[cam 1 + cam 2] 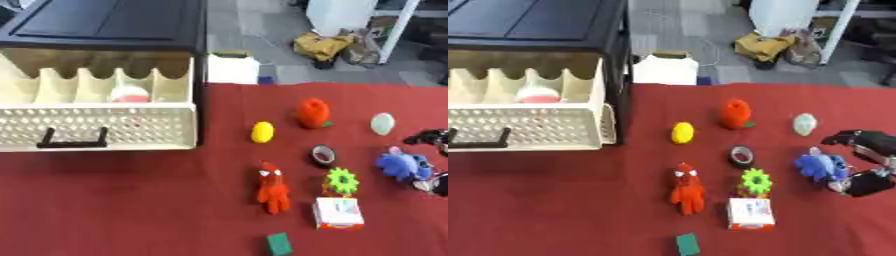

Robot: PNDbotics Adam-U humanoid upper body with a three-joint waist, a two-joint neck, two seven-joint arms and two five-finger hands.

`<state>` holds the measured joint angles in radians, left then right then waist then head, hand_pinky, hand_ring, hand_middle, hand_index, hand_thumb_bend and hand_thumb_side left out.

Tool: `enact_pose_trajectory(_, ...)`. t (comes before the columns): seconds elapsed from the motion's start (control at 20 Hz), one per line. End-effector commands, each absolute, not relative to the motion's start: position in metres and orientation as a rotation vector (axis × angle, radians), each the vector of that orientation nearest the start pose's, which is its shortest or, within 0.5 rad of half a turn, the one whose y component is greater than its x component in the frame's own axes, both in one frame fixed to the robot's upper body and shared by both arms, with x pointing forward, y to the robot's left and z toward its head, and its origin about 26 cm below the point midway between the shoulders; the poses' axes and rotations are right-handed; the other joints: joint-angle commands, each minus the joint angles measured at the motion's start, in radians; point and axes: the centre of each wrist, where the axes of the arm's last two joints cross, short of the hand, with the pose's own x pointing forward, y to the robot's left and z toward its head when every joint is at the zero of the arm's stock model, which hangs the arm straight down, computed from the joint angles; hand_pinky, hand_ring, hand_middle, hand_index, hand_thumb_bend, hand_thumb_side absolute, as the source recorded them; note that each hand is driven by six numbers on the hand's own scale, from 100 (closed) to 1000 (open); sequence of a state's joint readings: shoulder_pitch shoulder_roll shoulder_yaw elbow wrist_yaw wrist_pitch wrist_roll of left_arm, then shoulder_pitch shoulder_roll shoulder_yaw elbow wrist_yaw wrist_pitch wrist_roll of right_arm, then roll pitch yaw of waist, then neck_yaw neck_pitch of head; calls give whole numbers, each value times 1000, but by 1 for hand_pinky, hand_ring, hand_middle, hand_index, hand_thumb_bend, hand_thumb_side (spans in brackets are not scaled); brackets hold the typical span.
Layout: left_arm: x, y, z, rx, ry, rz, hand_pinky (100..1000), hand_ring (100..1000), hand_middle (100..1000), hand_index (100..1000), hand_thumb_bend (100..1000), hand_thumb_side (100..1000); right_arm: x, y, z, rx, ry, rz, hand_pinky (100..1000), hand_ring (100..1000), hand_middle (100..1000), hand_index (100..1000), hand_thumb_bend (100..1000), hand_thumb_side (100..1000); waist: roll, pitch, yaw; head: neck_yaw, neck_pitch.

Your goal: Pick up objects from table and place into drawer.

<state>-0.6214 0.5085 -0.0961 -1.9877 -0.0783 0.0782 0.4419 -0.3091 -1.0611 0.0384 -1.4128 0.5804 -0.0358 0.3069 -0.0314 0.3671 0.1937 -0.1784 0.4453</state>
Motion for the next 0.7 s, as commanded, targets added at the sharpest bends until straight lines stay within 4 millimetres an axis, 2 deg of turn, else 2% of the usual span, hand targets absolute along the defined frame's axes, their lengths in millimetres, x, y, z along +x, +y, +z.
enact_pose_trajectory(0.05,307,232,304,499,-2621,-141,268,154,206,796,100,1000,325,-476,232,-1220,-1059,1317,803,908,847,934,278,442,0,-17,3,-5,-16)
enact_pose_trajectory(0.5,307,233,304,503,-2619,-139,266,152,201,795,100,1000,329,-472,235,-1209,-1041,1357,776,881,786,896,165,412,-3,-15,7,-8,-12)
enact_pose_trajectory(0.6,307,233,304,503,-2619,-139,265,151,199,794,100,1000,329,-471,237,-1192,-1038,1372,763,868,769,884,102,398,-5,-15,7,-8,-11)
enact_pose_trajectory(0.7,307,233,304,503,-2619,-140,265,151,198,793,100,1000,329,-471,240,-1169,-1039,1384,760,864,758,873,100,376,-6,-16,7,-8,-11)
